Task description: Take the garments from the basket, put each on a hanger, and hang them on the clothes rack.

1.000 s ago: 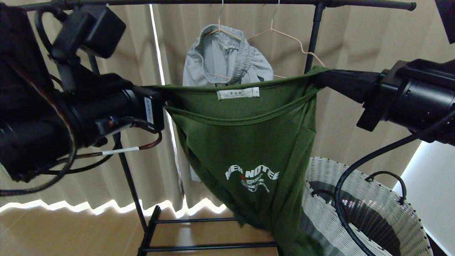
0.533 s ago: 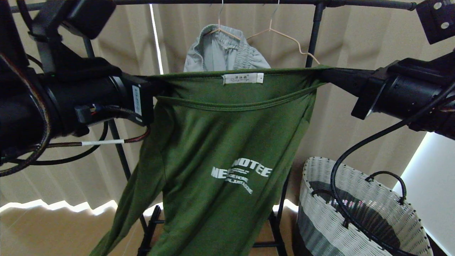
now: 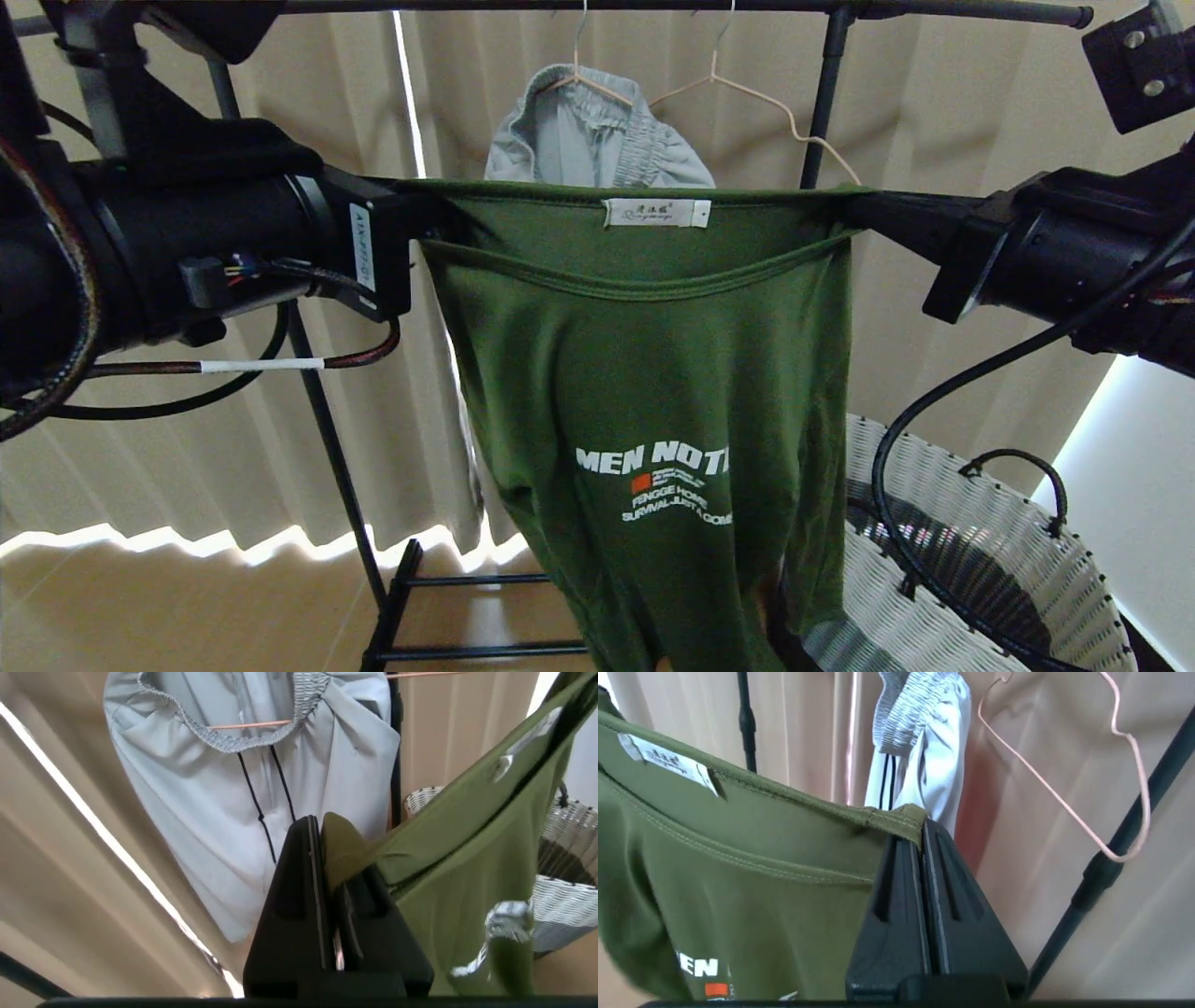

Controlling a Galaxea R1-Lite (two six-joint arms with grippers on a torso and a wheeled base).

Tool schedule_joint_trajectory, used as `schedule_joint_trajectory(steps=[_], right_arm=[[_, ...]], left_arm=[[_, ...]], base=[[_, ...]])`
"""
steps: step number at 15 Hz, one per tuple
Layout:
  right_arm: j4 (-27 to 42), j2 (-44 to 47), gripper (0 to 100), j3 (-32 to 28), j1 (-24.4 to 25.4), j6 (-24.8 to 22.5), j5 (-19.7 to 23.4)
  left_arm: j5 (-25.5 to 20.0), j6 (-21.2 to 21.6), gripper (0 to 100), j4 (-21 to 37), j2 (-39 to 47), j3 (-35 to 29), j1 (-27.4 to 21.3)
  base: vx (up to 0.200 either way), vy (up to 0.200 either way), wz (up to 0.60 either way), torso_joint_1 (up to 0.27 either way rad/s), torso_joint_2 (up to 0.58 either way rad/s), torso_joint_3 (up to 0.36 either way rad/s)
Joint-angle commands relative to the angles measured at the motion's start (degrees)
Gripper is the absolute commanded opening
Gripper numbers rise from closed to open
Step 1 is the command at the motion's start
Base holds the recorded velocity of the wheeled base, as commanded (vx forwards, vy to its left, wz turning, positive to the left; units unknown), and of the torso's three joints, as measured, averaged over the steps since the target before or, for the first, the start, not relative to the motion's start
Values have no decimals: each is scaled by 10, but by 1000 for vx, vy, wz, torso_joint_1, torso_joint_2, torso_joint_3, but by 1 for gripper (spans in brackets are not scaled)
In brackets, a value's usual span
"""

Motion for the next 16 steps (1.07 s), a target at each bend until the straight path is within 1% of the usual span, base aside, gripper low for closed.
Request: schedule_joint_trajectory(steps=[1, 3, 4, 5, 6, 7, 8, 9, 11, 12, 14, 16], right_arm=[[1, -3, 0, 0, 0, -1, 0], [18, -31, 0, 5, 0, 0, 1], [27, -45, 0, 9, 0, 3, 1], [38, -63, 0, 13, 0, 8, 1], [57, -88, 0, 15, 0, 17, 2], [62, -95, 0, 16, 0, 18, 3], [84, -120, 0, 27, 0, 19, 5], [96, -142, 0, 42, 0, 19, 6], [96, -154, 0, 74, 6, 18, 7], [93, -151, 0, 88, 7, 18, 19], [90, -147, 0, 88, 6, 18, 33], [90, -137, 0, 88, 6, 13, 31]], left_arm=[[0, -2, 0, -1, 7, 2, 0], [-1, -19, 0, -16, 37, -5, 0], [-1, -21, 0, -22, 49, -11, 0], [-1, -22, 0, -27, 65, -22, 0], [-1, -30, 0, -30, 87, -47, 1], [-1, -34, 0, -30, 91, -53, 1], [-1, -38, 0, -30, 107, -71, 1], [-1, -38, 0, -30, 119, -74, 1], [-1, -44, 0, -31, 128, -74, 0], [-1, -48, 0, -31, 131, -73, 0], [0, -51, 0, -30, 131, -72, -1], [0, -51, 0, -28, 129, -72, -1]], base=[[0, 0, 0, 0, 0, 0], [0, 0, 0, 0, 0, 0], [0, 0, 0, 0, 0, 0], [0, 0, 0, 0, 0, 0], [0, 0, 0, 0, 0, 0], [0, 0, 0, 0, 0, 0], [0, 0, 0, 0, 0, 0], [0, 0, 0, 0, 0, 0], [0, 0, 0, 0, 0, 0], [0, 0, 0, 0, 0, 0], [0, 0, 0, 0, 0, 0], [0, 0, 0, 0, 0, 0]])
